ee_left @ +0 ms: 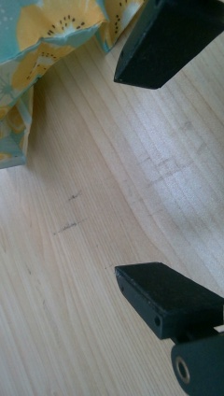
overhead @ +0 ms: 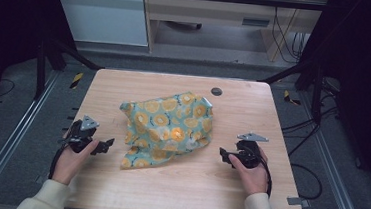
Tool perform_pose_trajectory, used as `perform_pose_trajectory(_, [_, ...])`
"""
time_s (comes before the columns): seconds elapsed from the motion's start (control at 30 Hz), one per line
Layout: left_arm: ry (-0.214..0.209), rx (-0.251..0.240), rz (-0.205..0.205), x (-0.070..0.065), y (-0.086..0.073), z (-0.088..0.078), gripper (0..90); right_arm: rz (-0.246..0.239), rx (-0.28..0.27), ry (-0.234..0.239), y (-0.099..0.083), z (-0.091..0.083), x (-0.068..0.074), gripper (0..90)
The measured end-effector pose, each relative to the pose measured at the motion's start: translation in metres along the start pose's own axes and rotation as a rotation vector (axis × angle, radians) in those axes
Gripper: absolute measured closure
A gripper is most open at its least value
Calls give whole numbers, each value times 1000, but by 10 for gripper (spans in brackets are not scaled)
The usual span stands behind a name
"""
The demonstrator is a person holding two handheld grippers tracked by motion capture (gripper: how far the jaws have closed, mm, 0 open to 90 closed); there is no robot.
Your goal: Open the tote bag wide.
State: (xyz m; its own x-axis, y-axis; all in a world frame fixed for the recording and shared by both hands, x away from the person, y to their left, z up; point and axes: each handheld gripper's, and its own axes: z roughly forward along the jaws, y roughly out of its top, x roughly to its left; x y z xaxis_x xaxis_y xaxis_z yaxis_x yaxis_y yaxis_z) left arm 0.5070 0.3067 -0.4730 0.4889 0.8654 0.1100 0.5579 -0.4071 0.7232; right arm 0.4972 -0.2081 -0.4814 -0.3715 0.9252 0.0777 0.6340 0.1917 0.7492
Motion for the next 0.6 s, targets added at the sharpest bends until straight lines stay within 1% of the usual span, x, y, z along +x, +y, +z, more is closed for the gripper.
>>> perform_pose_trajectory(0.07, [-5,14,6,-2,0,2,69,-17,-4,7,1,-1,2,152])
perform_pose_trajectory(0.17, [-10,22,12,-5,1,3,69,-25,-15,13,5,-4,5,161])
perform_pose_trajectory(0.23, [-11,41,22,-6,1,4,69,-33,-17,24,7,-6,7,164])
perform_pose_trajectory(0.27, [-11,41,22,-6,1,4,69,-37,-21,24,8,-6,8,164])
perform_pose_trajectory(0.33, [-17,59,21,-6,0,4,69,-45,-25,30,12,-8,11,164])
perform_pose_trajectory(0.43, [-14,63,15,-5,-1,4,69,-67,-29,35,24,-11,17,163])
perform_pose_trajectory(0.47, [-13,63,13,-5,-1,4,69,-67,-29,35,24,-11,17,163])
perform_pose_trajectory(0.6, [-15,71,7,-5,-2,5,72,-114,-30,54,44,-13,27,161])
